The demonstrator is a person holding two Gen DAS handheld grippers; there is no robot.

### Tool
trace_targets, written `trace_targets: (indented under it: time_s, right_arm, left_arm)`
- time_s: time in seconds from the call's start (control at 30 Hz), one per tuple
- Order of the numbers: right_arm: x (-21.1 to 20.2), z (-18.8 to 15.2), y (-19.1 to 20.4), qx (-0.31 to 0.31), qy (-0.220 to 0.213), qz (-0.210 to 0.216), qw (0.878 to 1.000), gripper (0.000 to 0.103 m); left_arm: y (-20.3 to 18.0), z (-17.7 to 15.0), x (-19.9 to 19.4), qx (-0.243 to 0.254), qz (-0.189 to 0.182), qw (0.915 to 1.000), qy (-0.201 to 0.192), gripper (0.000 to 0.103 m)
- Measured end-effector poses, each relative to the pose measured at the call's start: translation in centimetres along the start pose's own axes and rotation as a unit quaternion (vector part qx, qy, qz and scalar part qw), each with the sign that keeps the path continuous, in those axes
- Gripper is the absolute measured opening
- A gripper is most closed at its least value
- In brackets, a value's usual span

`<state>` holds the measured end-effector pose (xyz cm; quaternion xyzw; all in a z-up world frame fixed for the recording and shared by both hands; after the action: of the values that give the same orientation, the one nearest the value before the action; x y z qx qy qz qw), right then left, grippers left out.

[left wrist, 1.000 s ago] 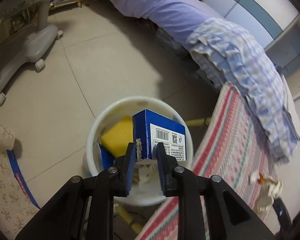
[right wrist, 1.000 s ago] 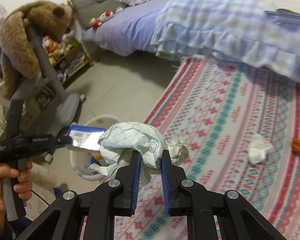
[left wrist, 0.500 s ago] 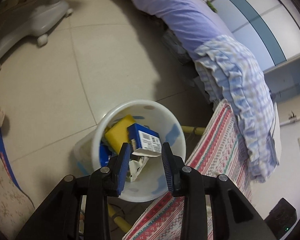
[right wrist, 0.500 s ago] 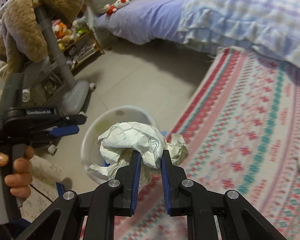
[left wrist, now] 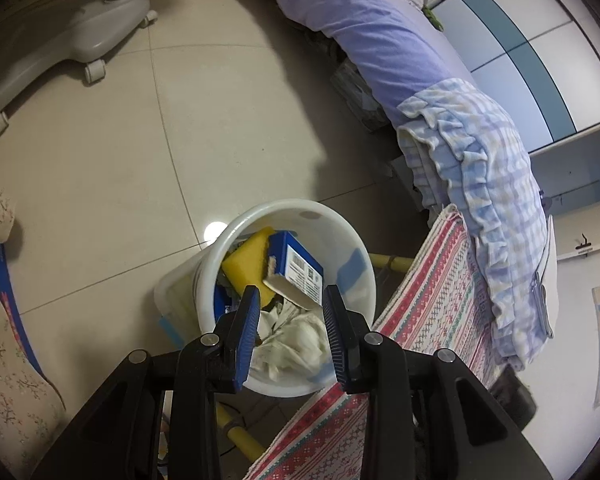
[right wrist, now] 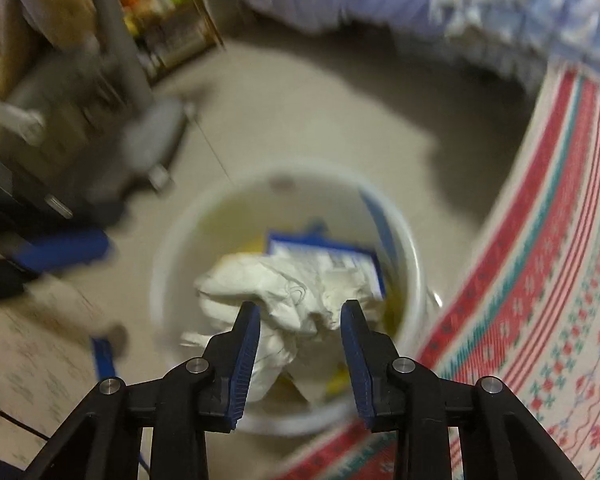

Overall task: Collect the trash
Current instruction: 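Move both open tools back toward the tissue and orange peel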

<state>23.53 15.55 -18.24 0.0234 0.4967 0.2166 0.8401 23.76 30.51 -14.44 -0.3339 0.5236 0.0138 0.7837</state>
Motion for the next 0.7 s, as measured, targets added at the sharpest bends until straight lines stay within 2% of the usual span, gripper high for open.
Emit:
trace_targets:
  time_s: [0.07,0.17,0.3,0.43,0.6,0.67,0.7]
  right_arm:
    - [-0.2,-0.5,-0.8,0.01,-0.001,0.001,1.0,0.038]
    - [-2.2,-0.7,-2.7,0.031,-0.019,-0.002,0.999,0.038]
    - [-5.6,-1.0,-5.3,0.029,-0.036,-0.02,0.999,0.038]
    - [-7.9,-1.5,-8.1,0.043,-0.03,-0.032,0.998,0.038]
    - [-13.7,-1.6,-14.0,0.067,-0.037,-0.062,0.995,0.038]
    - [-16.1,-1.5,-16.2,0.066,-0.039,-0.085,0.993,0.042]
    - [-17.5,-1.5,-17.9,0.057,-0.042,-0.108,0.992,0.047]
  left_arm:
    - [-0.6,-0.3,0.0,0.007,-0.001,1.0,0.002,0.035]
    - [-1.8,-1.0,0.1,0.022,-0.001,0.9997,0.007,0.035]
    - [-3.9,-2.6,-0.2,0.045,0.0,0.9989,0.01,0.035]
    - [-5.3,-4.9,-1.2,0.067,0.017,0.9976,0.004,0.035]
    - [-6.0,-9.1,-3.3,0.108,0.05,0.9928,-0.015,0.035]
    - [-6.7,-10.8,-4.1,0.121,0.053,0.991,-0.02,0.035]
    - [-7.0,-11.3,-4.3,0.126,0.054,0.9904,-0.021,0.035]
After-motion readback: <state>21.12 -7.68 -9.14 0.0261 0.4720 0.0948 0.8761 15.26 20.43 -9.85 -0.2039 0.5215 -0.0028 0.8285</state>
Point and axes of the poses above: each gripper's, at about its wrist camera, not at the fingertips, and x roughly the way its jaws point, y to its left, z to its top, the point moved 8 cm from there along x, roughly the way its jaws point, and after that the axes turned 2 degrees about -z, right-handed, at the moved point
